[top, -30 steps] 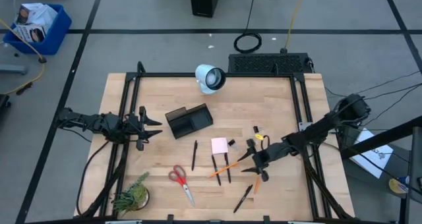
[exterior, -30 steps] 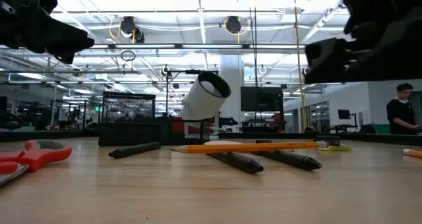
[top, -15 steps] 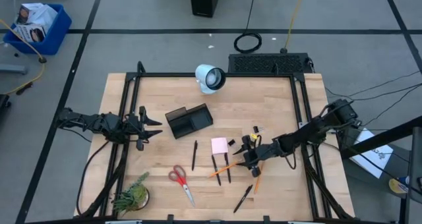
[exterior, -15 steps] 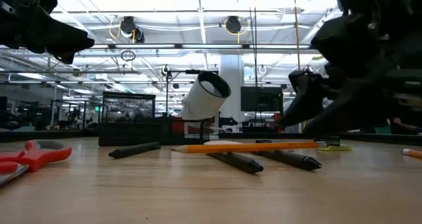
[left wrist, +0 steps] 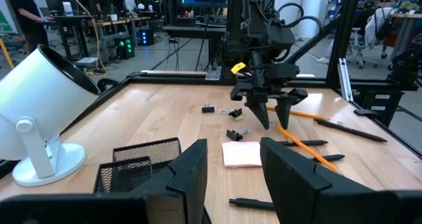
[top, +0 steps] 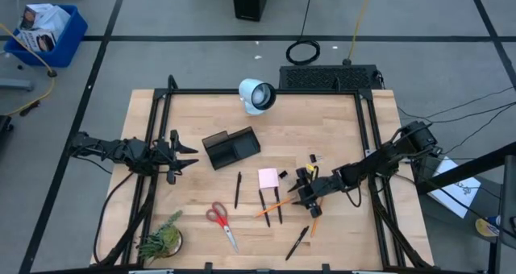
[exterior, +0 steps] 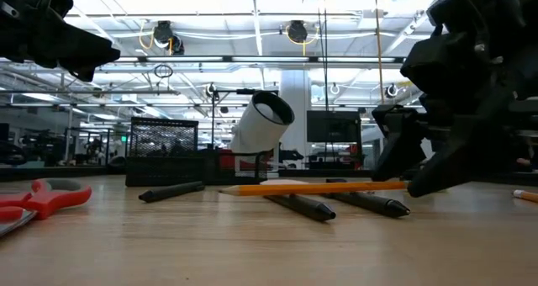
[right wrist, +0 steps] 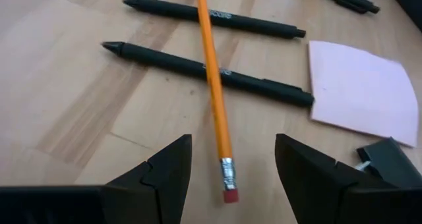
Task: Pick and place office supplies into organizer
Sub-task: Put the orange pencil into the black desk organizer
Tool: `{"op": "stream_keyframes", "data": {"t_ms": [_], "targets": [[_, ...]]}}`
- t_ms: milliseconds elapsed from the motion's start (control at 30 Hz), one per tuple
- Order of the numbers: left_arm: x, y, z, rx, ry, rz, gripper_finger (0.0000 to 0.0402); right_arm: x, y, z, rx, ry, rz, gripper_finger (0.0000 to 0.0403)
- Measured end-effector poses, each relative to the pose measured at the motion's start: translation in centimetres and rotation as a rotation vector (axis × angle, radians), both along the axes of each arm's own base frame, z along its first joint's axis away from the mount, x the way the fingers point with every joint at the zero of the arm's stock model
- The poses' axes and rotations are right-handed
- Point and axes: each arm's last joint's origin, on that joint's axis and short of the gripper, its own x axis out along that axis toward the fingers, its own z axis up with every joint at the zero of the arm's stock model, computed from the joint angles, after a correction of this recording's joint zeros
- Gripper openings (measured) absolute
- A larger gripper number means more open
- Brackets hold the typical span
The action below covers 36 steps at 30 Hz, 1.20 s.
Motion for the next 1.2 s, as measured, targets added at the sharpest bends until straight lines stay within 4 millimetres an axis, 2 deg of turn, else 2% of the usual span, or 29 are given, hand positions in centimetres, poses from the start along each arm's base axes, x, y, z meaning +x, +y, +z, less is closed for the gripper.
{"op": "stream_keyframes", "data": {"t_ms": [333, 833, 1200], "targets": [[0.00, 0.00, 0.00, 0.000, 0.000, 0.000, 0.0145, -0.07, -0.01, -0.08, 0.001, 0.012, -0.002, 0.0197], [0.00, 0.00, 0.00, 0.000, 0.000, 0.000, 0.0145, -0.25, 0.01, -0.30, 0.022, 0.046, 0.006, 0.0079], [0.00, 0.00, 0.05, 0.001, -0.005, 0.000, 0.0145, -0.22, 0.02, -0.25, 0.027, 0.040, 0.002, 0.0017]]}}
